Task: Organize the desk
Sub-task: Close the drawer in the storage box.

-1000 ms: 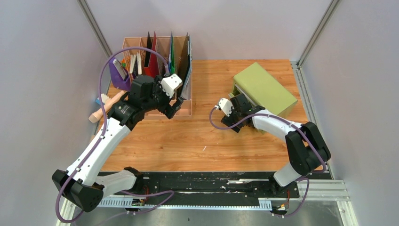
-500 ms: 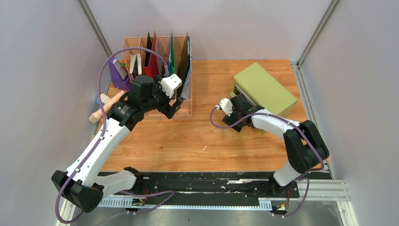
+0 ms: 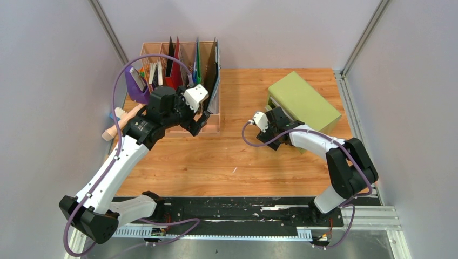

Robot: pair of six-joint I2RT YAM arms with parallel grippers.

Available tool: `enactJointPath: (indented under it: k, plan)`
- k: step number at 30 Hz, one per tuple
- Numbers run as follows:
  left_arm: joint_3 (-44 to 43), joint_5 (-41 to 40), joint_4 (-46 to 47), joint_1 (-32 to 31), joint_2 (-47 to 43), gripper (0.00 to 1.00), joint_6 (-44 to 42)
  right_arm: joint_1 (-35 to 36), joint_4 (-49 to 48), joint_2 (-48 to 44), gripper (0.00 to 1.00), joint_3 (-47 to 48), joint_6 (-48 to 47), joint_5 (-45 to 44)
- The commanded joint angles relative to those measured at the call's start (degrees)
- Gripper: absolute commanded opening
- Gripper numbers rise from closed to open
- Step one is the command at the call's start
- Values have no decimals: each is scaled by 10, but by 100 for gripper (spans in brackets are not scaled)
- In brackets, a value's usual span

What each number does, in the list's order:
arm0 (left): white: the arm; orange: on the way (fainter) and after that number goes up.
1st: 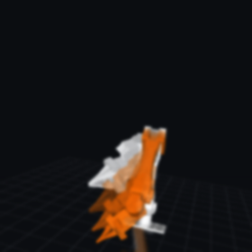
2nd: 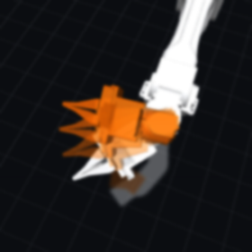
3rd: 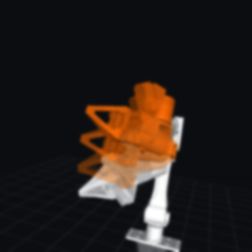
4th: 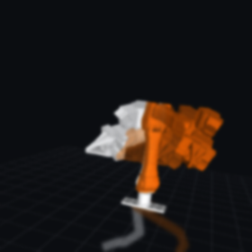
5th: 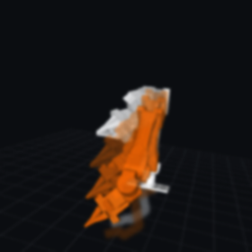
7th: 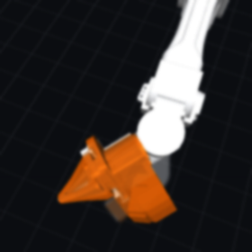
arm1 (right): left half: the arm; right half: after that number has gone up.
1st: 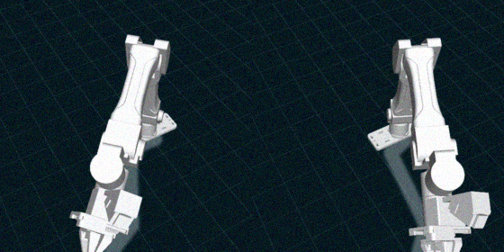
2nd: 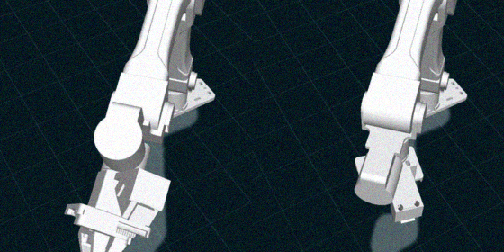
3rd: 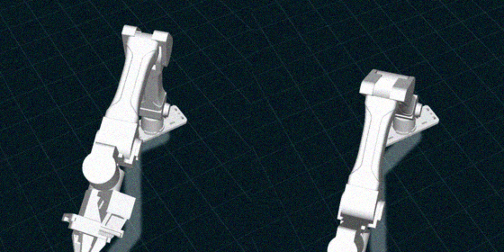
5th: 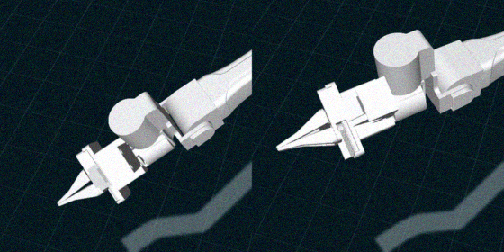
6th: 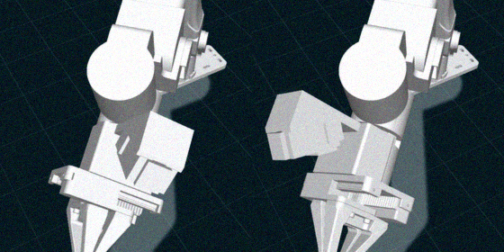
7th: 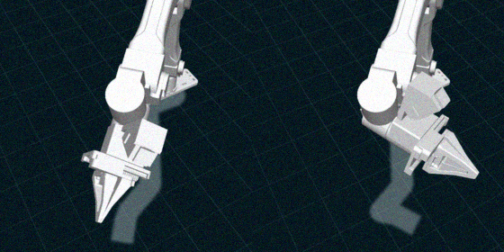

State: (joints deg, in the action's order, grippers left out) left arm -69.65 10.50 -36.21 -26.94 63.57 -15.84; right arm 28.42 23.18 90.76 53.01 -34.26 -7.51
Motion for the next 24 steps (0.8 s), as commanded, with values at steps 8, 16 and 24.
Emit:
enactJointPath:
  k: [8,16,24]
  plan:
    - [1,11,16,3,-12,100,-6,0,-46,14,69,-6,-27,-98]
    - [1,12,16,3,-10,100,-5,0,-49,16,69,-8,-31,-105]
    - [-2,11,14,3,-8,100,-6,17,-27,-17,69,0,-15,-24]
